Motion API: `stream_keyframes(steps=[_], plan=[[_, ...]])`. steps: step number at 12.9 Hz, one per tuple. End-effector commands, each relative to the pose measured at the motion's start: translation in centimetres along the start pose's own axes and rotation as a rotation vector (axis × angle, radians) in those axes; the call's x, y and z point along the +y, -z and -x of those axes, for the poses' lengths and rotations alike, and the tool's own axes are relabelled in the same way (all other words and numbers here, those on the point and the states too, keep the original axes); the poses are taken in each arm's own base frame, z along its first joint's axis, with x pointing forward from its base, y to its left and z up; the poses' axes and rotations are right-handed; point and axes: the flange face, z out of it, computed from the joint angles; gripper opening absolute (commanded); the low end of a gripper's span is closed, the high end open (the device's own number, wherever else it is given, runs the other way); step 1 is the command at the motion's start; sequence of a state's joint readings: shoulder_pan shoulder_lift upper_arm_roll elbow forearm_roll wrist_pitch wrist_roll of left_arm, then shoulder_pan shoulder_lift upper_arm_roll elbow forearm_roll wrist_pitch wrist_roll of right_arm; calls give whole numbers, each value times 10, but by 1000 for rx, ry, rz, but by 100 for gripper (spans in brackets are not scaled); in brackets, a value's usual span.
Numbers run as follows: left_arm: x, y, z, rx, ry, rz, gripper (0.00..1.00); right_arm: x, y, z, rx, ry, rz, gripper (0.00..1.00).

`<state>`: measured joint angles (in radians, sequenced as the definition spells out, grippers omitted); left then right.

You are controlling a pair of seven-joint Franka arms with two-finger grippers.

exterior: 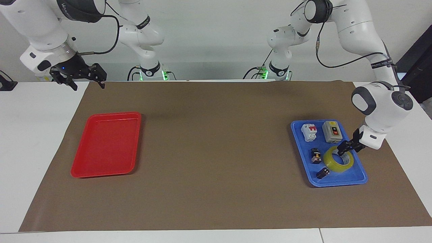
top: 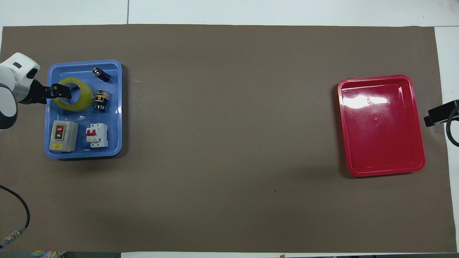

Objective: Place and move tape with both arms
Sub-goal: 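Reach the left gripper to the yellow tape roll in the blue tray, then grasp the yellow tape roll with the left gripper and lift it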

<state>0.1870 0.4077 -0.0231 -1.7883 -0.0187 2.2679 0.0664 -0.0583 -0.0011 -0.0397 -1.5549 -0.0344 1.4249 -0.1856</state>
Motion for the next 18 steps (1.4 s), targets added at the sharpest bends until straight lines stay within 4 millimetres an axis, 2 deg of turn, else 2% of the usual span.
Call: stream_keyframes(steps=[1,2,4,5,7,8,11,13,14,15,18], plan=[[1,-13,10,19,-2,-11,74,0,1,3,15,18,-6,100],[1,-17,14,10,-2,-11,58,0,1,3,15,18,-6,100],[4,-18,16,9,-13,-10,14,0,0,3,14,18,-7,100],[1,-21,19,3,-14,-11,0,0,0,3,14,18,-7,100],[0,-13,17,10,-5,-11,0,0,0,3,14,18,-7,100],[-1,1,15,27,-6,-13,0,0,0,3,14,20,-6,100],[-11,68,23,32,13,-18,0,-2,0,2,12,23,-6,100],[4,108,35,19,-6,-18,0,0,0,3,12,20,-7,100],[23,124,43,10,-31,-17,0,0,0,3,12,20,-7,100],[43,131,47,1,-51,-32,0,0,0,3,12,20,-7,100],[141,122,62,-8,-47,-95,0,-1,0,3,11,21,-7,100]])
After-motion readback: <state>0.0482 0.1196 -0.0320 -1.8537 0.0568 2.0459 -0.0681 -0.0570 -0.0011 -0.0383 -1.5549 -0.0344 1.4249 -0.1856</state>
